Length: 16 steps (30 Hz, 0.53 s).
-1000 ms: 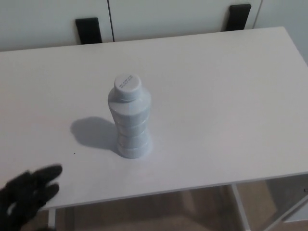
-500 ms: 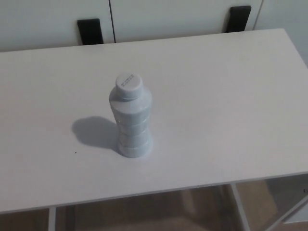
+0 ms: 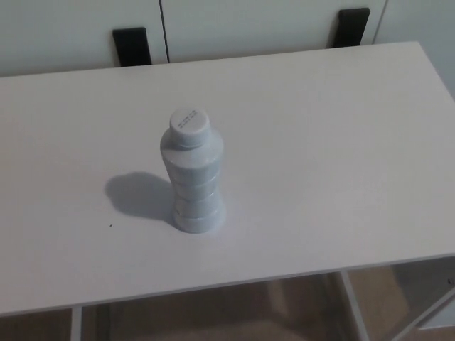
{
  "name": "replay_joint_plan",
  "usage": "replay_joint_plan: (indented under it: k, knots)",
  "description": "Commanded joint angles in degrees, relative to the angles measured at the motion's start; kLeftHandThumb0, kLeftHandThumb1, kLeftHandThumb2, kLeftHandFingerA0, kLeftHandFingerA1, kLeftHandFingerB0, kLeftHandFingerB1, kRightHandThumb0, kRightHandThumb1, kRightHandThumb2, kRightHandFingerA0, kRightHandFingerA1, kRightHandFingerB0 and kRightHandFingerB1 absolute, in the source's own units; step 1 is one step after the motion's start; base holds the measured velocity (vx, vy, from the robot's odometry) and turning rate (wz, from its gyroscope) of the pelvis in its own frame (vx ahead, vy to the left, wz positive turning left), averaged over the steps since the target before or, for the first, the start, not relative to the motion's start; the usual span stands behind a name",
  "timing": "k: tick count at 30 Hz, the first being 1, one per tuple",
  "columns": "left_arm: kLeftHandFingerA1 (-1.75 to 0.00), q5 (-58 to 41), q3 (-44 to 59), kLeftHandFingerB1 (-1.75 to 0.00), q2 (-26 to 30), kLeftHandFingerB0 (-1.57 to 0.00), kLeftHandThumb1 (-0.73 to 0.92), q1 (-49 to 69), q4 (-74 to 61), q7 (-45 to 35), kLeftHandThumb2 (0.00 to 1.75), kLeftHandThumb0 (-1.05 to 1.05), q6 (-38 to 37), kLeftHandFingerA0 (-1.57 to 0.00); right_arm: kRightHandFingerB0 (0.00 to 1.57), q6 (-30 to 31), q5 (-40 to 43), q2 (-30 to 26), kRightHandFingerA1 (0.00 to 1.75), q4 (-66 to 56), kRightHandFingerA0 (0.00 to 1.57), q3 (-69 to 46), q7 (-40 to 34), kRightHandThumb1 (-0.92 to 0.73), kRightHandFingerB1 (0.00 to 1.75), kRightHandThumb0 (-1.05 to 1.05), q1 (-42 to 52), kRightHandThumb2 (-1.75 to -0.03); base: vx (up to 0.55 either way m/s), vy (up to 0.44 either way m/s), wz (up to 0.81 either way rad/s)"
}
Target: The robot picks up a bottle from a person using its left hand and walk towards the table in frontand put the bottle on the table.
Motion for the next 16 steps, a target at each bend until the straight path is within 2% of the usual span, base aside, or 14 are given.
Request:
replay_joint_plan:
  k: [1, 5, 6, 11, 12, 13, 14, 15, 16]
  knots:
    - [-0.49, 24.79, -5.59, -0.40, 6.84, -0.37, 0.59, -10.49, 14.44, 20.16, 0.57, -0.52, -6.35, -0.45, 0.49, 1.55, 0.81, -1.59, 0.42, -0.32, 0.59, -1.30, 0.47, -0.71, 0.38, -0.44, -3.54, -0.61, 0.00, 0.000, 0.00]
    - [-0.50, 24.22, -6.76, -0.42, 7.93, -0.37, 0.59, -13.27, 13.70, 20.24, 0.57, -0.52, -4.67, -0.47, 0.52, 2.10, 0.88, -1.97, 0.43, 0.13, 0.62, -1.56, 0.43, -0.70, 0.38, -0.46, -5.99, -0.62, 0.00, 0.000, 0.00]
    - [-0.60, 24.82, -7.40, -0.51, 8.28, -0.33, 0.49, -14.66, 13.79, 20.76, 0.81, -0.56, -3.80, -0.49, 0.53, 2.31, 0.80, -2.10, 0.43, -0.09, 0.64, -1.55, 0.38, -0.70, 0.38, -0.46, -6.39, -0.62, 0.00, 0.000, 0.00]
    - [-0.61, 26.66, -10.62, -0.50, 11.52, -0.35, 0.52, -25.40, 18.31, 22.69, 0.78, -0.50, 2.11, -0.63, 0.54, 2.68, 0.86, -1.62, 0.44, -0.21, 0.64, -1.58, -0.01, -0.70, 0.39, -0.46, -7.88, -0.62, 0.00, 0.000, 0.00]
    - [-0.51, 27.39, -11.20, -0.40, 11.67, -0.41, 0.62, -26.66, 19.56, 24.07, 0.58, -0.42, 2.56, -0.72, 0.52, 2.52, 0.91, -1.56, 0.43, 0.08, 0.61, -1.63, -0.08, -0.70, 0.38, -0.46, -7.95, -0.61, 0.00, 0.000, 0.00]
    - [-0.51, 27.65, -11.62, -0.40, 11.82, -0.41, 0.62, -27.22, 20.28, 24.78, 0.58, -0.42, 2.56, -0.72, 0.52, 2.45, 0.90, -1.54, 0.43, 0.24, 0.61, -1.63, -0.10, -0.70, 0.38, -0.46, -8.01, -0.61, 0.00, 0.000, 0.00]
    - [-0.54, 29.07, -12.63, -0.42, 10.57, -0.45, 0.61, -30.72, 25.58, 29.93, 0.58, -0.43, 4.43, -0.83, 0.51, 2.63, 1.51, -1.46, 0.43, 0.14, 0.63, -2.26, -0.09, -0.70, 0.38, -0.45, -8.13, -0.62, 0.00, 0.000, 0.00]
    - [-0.68, 29.38, -13.20, -0.53, 10.32, -0.42, 0.54, -31.92, 27.41, 31.01, 0.80, -0.47, 5.15, -0.75, 0.51, 2.54, 1.64, -1.62, 0.42, -0.02, 0.63, -2.50, -0.24, -0.70, 0.38, -0.44, -8.27, -0.62, 0.00, 0.000, 0.00]
    - [-0.68, 29.38, -13.20, -0.53, 10.32, -0.42, 0.54, -31.92, 27.41, 31.01, 0.80, -0.47, 5.15, -0.75, 0.51, 2.54, 1.64, -1.62, 0.42, -0.02, 0.63, -2.50, -0.24, -0.70, 0.38, -0.44, -8.27, -0.62, 0.00, 0.000, 0.00]
